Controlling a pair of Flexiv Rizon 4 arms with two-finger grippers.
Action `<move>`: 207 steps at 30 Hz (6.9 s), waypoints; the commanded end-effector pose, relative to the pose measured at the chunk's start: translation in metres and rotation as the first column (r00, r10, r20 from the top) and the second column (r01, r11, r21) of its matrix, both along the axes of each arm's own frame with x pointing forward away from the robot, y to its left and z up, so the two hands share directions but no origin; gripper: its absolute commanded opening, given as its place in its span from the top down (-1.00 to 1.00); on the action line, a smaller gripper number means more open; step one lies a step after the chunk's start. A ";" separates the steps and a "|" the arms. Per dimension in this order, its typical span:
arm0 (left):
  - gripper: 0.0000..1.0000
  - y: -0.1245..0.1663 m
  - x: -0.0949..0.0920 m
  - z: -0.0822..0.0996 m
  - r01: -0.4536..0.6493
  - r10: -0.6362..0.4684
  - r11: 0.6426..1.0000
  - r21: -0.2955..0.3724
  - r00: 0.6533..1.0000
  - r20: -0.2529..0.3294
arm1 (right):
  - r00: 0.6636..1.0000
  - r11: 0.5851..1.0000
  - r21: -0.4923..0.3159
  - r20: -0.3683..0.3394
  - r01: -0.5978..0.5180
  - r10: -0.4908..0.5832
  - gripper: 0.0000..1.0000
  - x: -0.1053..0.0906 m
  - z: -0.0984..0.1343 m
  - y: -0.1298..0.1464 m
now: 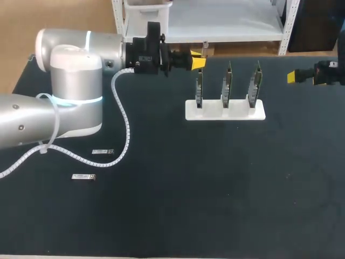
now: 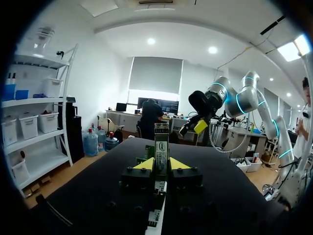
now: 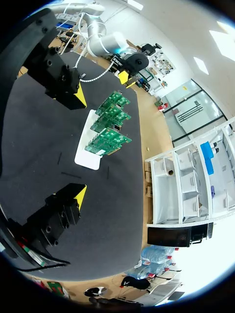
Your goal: Pick up the optical module with the left hand, and insert it into the network port with the right hand.
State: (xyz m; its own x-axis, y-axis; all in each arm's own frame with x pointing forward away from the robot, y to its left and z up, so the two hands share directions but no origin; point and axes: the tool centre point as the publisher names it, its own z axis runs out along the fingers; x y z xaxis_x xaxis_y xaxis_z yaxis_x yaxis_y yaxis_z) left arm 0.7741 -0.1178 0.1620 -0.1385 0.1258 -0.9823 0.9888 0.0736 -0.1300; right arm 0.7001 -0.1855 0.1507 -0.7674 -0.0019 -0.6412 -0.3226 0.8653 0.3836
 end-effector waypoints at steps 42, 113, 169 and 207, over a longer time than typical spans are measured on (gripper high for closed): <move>1.00 0.002 -0.004 0.001 -0.021 0.021 1.000 0.004 1.000 -0.005 | 0.596 0.613 -0.048 0.182 -0.789 0.782 -1.00 0.055 0.063 0.085; 1.00 0.002 -0.004 0.001 -0.021 0.021 1.000 0.004 1.000 -0.005 | 0.335 0.403 -0.105 0.389 -0.909 0.858 -1.00 0.072 0.061 0.193; 1.00 0.002 -0.004 0.001 -0.021 0.021 1.000 0.004 1.000 -0.005 | 0.342 0.398 -0.064 0.401 -0.915 0.850 -1.00 0.076 0.051 0.223; -1.00 0.002 -0.004 0.001 -0.021 0.021 1.000 0.004 1.000 -0.005 | 0.364 0.427 -0.082 0.392 -0.901 0.845 1.00 0.074 0.053 0.217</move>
State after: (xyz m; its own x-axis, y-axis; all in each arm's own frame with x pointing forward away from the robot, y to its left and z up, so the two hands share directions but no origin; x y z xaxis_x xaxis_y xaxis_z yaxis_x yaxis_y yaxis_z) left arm 0.7721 -0.1163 0.1631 -0.1472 0.1283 -0.9807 0.9866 0.0900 -0.1363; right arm 0.7789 0.0321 0.2032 -0.1276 -0.4412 -0.8883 -0.9865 -0.0359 0.1595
